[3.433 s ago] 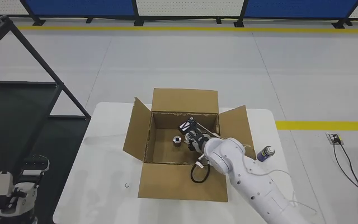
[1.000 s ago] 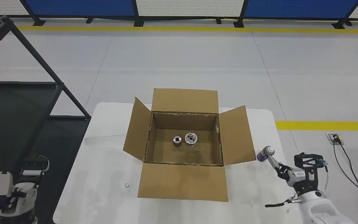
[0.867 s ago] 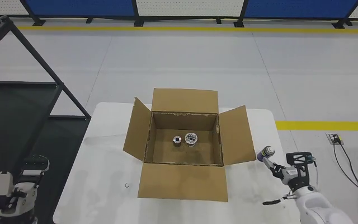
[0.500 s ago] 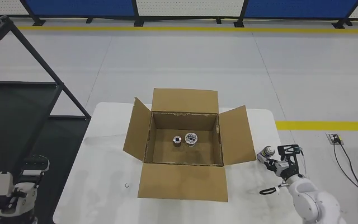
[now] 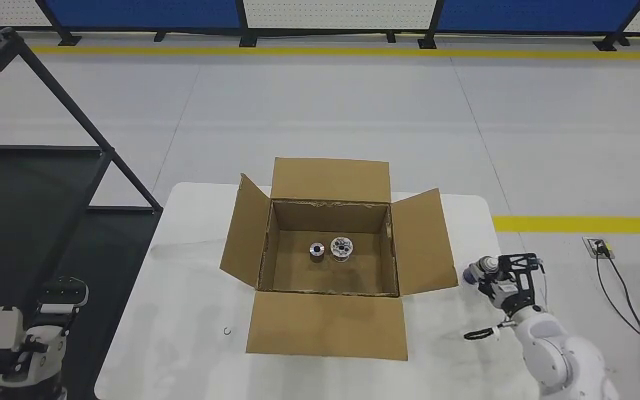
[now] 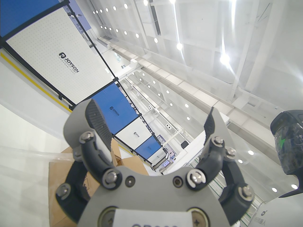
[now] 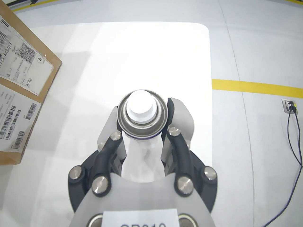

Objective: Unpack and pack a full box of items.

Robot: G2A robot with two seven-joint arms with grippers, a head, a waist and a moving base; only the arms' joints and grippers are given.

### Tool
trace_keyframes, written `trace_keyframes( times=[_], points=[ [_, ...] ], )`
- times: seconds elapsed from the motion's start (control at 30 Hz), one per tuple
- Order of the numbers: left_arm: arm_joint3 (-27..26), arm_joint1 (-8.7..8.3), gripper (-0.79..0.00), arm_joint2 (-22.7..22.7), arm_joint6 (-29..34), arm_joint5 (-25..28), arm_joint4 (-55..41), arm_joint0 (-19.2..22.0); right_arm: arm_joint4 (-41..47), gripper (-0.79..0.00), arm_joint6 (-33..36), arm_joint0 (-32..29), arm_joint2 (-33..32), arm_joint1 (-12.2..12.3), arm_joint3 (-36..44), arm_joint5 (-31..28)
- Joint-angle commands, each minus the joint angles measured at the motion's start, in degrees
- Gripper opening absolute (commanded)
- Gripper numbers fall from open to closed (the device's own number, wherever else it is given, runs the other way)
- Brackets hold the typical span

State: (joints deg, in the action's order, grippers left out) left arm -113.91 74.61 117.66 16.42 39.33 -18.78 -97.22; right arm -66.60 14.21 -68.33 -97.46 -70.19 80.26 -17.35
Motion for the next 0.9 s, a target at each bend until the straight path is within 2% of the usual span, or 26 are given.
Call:
trace_keyframes(
  times=[0.0,0.27,0.5,0.67,0.87],
  points=[
    [0.0,0.0,0.0,0.0,0.0,0.0,0.0,0.0,1.4,-0.785,-1.5,-1.5,-0.4,-0.1,3.0,1.3],
    [0.0,0.0,0.0,0.0,0.0,0.0,0.0,0.0,7.7,-0.785,-4.6,-8.8,-2.0,-0.8,19.6,11.4],
    [0.0,0.0,0.0,0.0,0.0,0.0,0.0,0.0,8.9,-0.785,-4.7,-10.7,0.0,-1.3,31.6,17.7],
    [0.0,0.0,0.0,0.0,0.0,0.0,0.0,0.0,6.3,-0.785,-1.4,-8.7,3.9,-1.3,37.0,17.9],
    [0.0,0.0,0.0,0.0,0.0,0.0,0.0,0.0,-1.0,-0.785,5.8,-2.4,13.1,-1.3,37.6,13.7]
  ],
)
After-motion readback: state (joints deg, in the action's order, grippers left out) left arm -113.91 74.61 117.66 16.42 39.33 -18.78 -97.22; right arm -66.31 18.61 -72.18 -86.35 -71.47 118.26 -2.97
